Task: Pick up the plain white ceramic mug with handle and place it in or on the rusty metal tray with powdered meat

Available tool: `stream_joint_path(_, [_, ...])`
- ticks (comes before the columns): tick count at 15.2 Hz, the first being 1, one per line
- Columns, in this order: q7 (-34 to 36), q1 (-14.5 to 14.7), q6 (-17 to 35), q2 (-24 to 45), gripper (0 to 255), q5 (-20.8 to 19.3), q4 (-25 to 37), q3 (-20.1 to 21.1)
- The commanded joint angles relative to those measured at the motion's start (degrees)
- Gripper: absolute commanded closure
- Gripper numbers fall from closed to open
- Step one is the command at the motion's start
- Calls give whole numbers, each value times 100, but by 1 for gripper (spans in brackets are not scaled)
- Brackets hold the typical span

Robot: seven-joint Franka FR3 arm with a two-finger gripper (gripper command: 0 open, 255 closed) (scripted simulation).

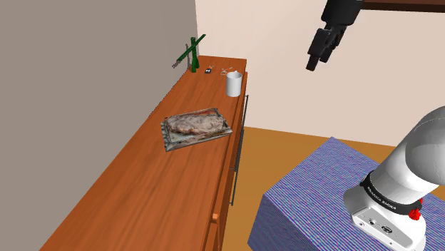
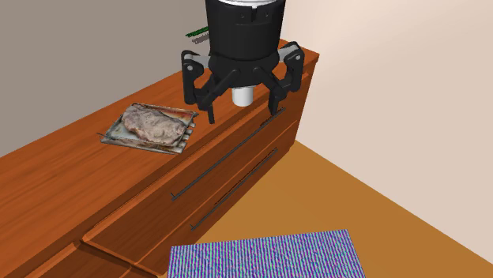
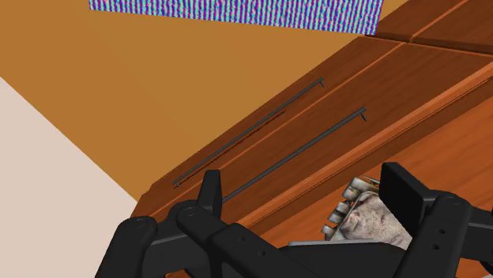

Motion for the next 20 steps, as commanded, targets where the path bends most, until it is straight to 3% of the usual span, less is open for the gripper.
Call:
stream_joint_path(1, [0, 0, 0, 0, 0, 0, 0, 0])
stream_joint_path(11, [161, -129, 1486, 2188, 0, -122, 739, 179])
stream_joint_path(20, [412, -215, 2232, 4223, 0, -408, 2048, 280])
